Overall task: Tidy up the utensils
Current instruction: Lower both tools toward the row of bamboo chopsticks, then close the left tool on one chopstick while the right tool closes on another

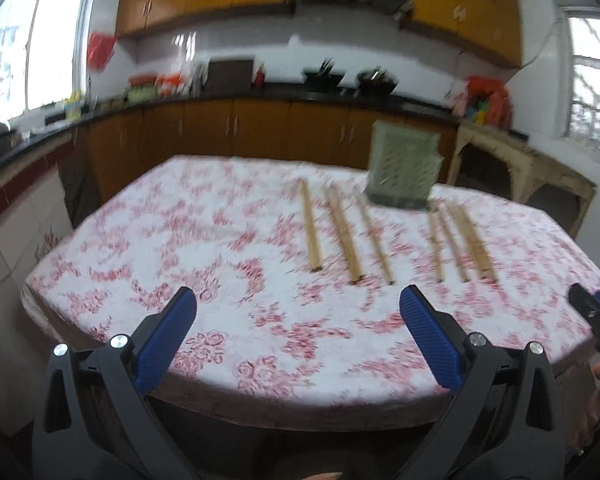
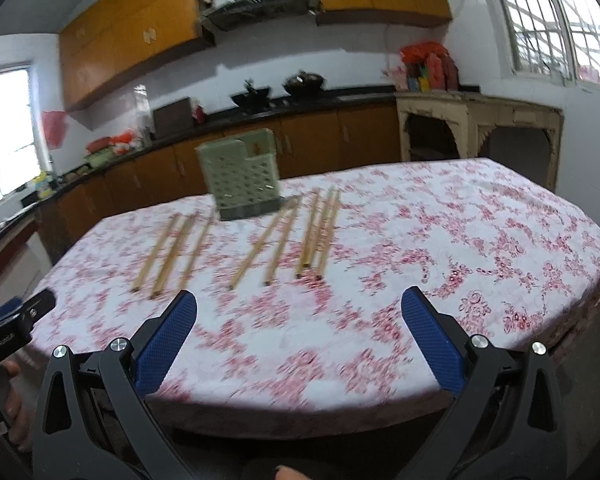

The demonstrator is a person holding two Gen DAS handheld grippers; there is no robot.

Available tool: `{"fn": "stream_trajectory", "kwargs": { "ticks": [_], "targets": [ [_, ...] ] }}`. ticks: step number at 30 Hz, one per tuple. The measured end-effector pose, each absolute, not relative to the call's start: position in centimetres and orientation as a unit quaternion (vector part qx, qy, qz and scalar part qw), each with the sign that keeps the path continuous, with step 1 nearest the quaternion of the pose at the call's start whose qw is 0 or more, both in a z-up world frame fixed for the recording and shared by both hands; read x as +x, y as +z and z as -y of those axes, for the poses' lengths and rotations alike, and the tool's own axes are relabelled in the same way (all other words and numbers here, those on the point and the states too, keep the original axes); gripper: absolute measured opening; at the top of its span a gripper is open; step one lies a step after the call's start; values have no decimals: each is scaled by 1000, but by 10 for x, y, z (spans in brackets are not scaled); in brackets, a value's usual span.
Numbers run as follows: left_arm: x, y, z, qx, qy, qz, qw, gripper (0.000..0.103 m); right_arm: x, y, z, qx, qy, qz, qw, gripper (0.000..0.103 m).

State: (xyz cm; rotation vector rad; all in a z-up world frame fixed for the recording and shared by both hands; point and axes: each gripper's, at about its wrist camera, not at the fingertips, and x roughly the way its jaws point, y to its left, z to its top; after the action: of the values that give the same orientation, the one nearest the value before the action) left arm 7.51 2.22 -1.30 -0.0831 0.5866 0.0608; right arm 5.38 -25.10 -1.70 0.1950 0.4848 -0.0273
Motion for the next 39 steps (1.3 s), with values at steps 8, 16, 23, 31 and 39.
{"fn": "stream_trajectory", "kwargs": {
  "ticks": [8, 16, 23, 31, 39],
  "targets": [
    [151, -39, -39, -56, 21, -381, 923, 99, 153, -35, 290, 134, -64, -341, 928, 86],
    [214, -49, -52, -65, 21, -431, 900, 84, 223, -65, 297, 166, -54, -421, 890, 42],
    [239, -62, -47, -60, -9, -454, 889, 62, 249, -76, 282, 116, -56, -439, 889, 24],
    [259, -69, -37, -52, -34, -466, 882, 42, 250, -76, 295, 108, -77, -434, 891, 8],
    [277, -73, -40, -44, -22, -468, 882, 35, 252, -75, 289, 91, -82, -431, 894, 8]
  ]
}}
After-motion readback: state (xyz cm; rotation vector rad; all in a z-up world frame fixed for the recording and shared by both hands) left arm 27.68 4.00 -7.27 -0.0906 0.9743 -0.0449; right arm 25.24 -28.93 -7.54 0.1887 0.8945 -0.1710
